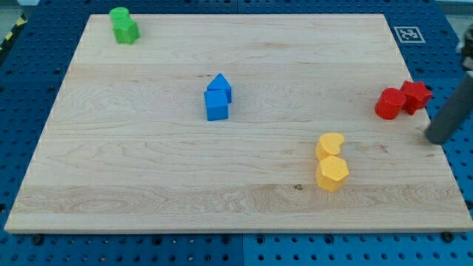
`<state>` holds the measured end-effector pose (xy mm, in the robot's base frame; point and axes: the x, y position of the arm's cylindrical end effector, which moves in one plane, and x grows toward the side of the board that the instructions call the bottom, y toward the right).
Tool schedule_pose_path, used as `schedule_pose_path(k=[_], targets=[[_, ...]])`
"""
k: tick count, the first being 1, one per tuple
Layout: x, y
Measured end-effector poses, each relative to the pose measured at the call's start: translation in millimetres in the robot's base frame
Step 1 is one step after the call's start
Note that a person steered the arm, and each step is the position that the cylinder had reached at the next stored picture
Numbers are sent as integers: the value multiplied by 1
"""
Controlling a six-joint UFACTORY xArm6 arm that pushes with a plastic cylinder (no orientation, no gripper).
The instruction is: Move the red circle into the yellow heart
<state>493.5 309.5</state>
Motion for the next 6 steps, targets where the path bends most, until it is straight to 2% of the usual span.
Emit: schedule_pose_path(k=[1, 4, 6], targets=[[-1, 35], [-42, 22], [-56, -72]])
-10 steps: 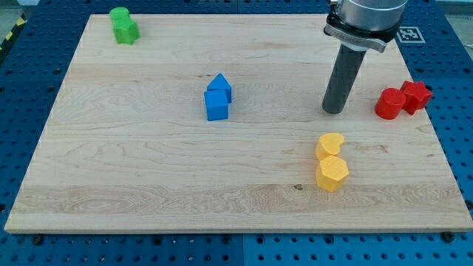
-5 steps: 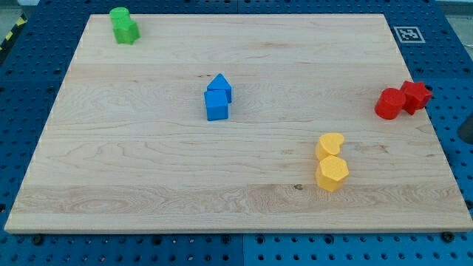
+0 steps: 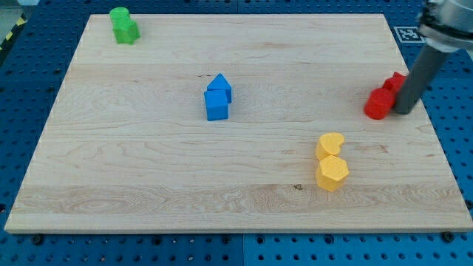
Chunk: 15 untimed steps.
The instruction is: Move the red circle into the yellow heart
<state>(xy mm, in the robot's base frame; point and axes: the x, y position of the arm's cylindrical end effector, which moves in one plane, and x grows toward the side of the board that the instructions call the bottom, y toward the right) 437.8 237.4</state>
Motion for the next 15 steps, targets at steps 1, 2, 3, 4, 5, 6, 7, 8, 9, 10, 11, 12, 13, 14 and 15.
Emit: schedule_pose_path(k=[1, 2, 3, 4, 5, 6, 7, 8, 9, 10, 11, 12, 13, 14, 15], targets=[[0, -18], [-12, -18], [-32, -18], [-28, -34], [-28, -35], [-22, -12], [-21, -12], [-21, -12], [-21, -13], [-14, -13], [-13, -28], [-26, -53], [-18, -66], [-18, -71], [-27, -86]])
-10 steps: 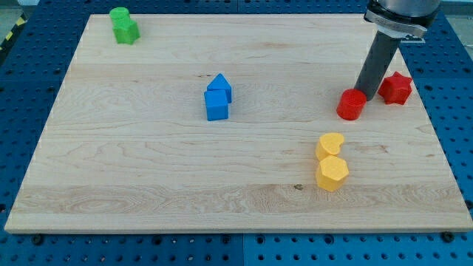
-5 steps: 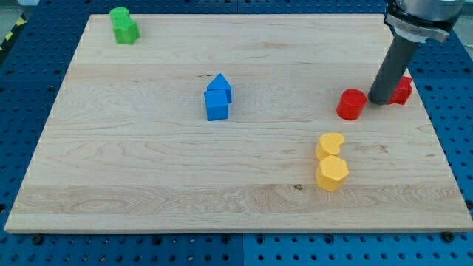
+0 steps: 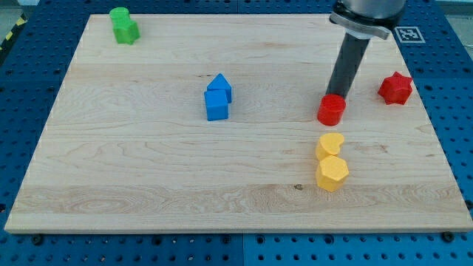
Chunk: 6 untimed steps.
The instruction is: Move the red circle into the yellow heart
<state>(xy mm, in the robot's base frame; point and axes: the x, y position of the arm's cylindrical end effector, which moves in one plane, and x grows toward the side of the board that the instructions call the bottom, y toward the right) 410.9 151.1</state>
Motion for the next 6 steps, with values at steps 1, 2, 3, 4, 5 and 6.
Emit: schedule_pose_path(k=[1, 2, 3, 4, 5, 6], targets=[[0, -16], [13, -18], [13, -15], [13, -9], [8, 9], [5, 12]])
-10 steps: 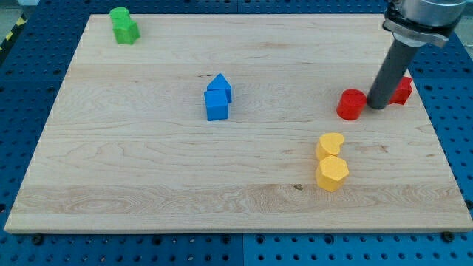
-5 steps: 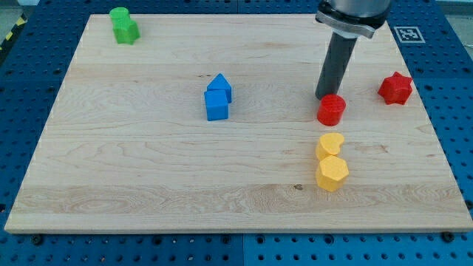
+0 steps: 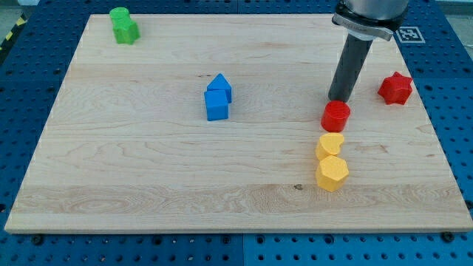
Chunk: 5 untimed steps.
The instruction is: Move the red circle into the yellow heart
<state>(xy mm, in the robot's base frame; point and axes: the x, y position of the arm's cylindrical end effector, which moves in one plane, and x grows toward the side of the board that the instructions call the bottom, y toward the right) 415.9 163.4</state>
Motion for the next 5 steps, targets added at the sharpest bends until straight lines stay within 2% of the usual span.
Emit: schedule_pose_path(k=[5], targets=[[31, -5]])
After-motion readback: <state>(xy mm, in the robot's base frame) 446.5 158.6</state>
